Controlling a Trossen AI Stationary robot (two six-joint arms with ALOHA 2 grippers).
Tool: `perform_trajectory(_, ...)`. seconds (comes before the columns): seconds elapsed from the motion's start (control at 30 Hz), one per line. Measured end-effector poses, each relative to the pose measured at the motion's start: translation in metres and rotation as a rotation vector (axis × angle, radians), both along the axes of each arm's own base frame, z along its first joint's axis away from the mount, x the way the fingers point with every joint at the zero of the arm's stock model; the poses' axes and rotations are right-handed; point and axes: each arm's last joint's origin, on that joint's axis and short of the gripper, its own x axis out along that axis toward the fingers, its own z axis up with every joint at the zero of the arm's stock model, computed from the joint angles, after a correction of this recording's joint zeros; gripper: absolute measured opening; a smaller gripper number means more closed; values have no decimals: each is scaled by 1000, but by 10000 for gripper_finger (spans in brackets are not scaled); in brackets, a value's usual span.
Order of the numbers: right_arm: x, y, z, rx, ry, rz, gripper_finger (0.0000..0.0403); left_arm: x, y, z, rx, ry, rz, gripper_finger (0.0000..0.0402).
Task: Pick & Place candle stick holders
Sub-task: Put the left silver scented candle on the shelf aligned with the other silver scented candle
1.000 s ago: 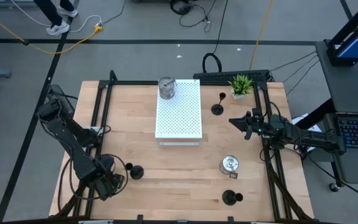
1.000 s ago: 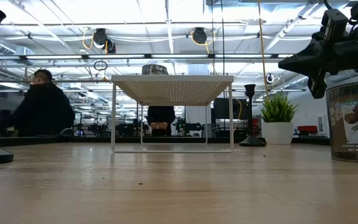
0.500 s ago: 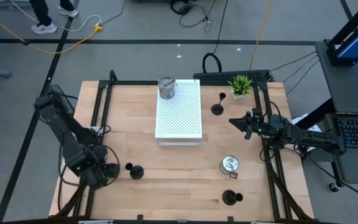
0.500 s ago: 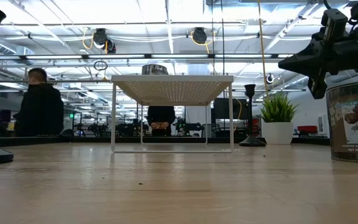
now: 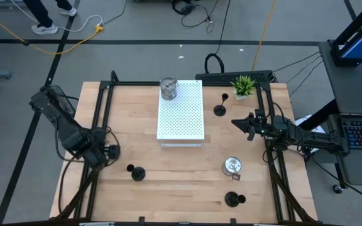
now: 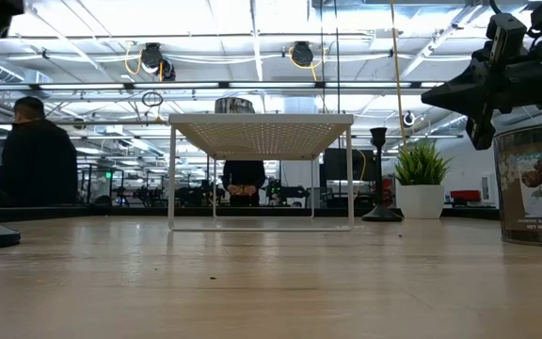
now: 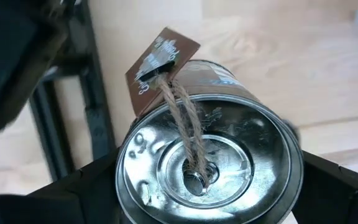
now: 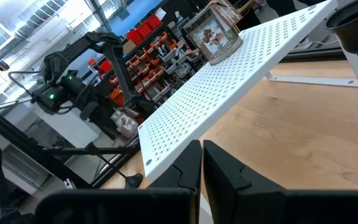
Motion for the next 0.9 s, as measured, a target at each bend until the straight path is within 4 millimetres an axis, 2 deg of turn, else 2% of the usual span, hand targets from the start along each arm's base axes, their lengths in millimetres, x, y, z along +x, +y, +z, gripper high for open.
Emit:
perform_trajectory(0.27,0,0,0,0,0,-1,9,10,27,10,52,-68,-37,354)
perform_trajectory(0.57,0,0,0,0,0,-1,9,29,57,50,168,-178,-102,353)
perform_trajectory(0.73,0,0,0,0,0,0,9,47,73,71,227,-182,-158,353)
perform_trajectory(0.9,0,0,0,0,0,-1,9,74,91,89,280,-159,-229,353)
